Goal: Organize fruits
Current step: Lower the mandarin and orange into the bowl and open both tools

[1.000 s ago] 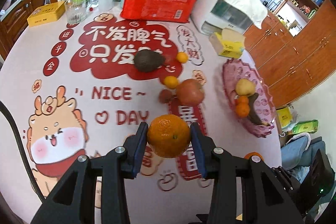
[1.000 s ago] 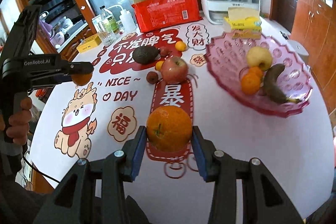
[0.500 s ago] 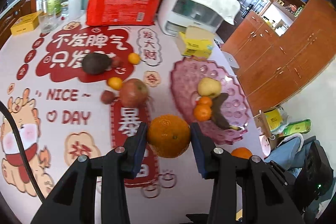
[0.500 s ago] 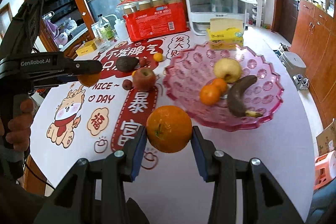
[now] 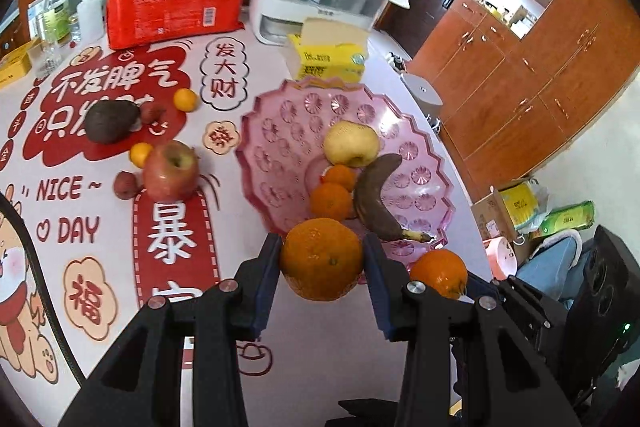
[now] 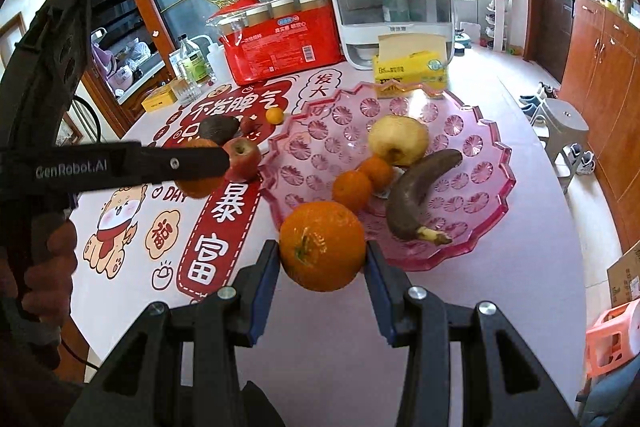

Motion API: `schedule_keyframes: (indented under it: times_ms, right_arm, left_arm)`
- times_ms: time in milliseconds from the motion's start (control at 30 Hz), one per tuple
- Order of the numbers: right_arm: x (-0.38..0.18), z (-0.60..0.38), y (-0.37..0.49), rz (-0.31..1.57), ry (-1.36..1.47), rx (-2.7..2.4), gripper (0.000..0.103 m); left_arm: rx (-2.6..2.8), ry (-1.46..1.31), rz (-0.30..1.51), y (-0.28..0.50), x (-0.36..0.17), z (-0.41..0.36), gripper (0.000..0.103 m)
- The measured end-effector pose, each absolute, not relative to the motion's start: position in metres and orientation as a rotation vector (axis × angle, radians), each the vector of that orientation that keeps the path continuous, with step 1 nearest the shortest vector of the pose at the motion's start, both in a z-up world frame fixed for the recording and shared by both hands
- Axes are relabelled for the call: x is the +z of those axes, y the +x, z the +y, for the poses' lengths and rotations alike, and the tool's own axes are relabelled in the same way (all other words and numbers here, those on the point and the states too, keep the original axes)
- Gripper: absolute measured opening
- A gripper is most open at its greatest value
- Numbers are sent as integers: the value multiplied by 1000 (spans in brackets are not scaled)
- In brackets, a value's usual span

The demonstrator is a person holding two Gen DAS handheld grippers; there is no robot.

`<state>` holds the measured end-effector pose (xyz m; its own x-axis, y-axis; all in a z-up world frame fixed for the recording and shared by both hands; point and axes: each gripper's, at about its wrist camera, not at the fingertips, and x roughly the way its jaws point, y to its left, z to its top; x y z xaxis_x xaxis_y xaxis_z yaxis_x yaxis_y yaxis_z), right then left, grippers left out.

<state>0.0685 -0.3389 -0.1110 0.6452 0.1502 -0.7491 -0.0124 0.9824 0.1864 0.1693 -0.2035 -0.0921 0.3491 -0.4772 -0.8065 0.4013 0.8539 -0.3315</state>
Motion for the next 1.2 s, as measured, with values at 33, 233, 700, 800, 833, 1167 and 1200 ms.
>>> schedule_keyframes:
  times_ms: [33, 233, 700, 800, 833, 1167, 1200]
  right_arm:
    - [-113, -343, 71, 870, 176, 97, 43]
    - [-125, -358, 86, 910, 205, 105, 43]
    - [-149, -372, 108, 978, 255, 121, 44]
    - [-150, -373, 109, 980, 265, 123, 44]
    - [-149, -373, 109, 973, 267, 122, 44]
    - [-143, -367, 103, 967, 252, 121, 47]
    - [-142, -366, 102, 965, 251, 121, 47]
  left_arm:
    - [-570, -76, 1076, 170, -94, -207, 40]
    - [-575, -53, 1105, 177, -110, -227, 40]
    - [-551, -72, 1158, 194, -137, -241, 42]
    - [-552, -87, 1139, 194, -133, -237, 58]
    - [-549, -86, 1131, 194, -132, -236, 60]
    - [-498, -111, 1145, 192, -130, -223, 60]
    - [-494, -113, 1144, 190, -129, -221, 60]
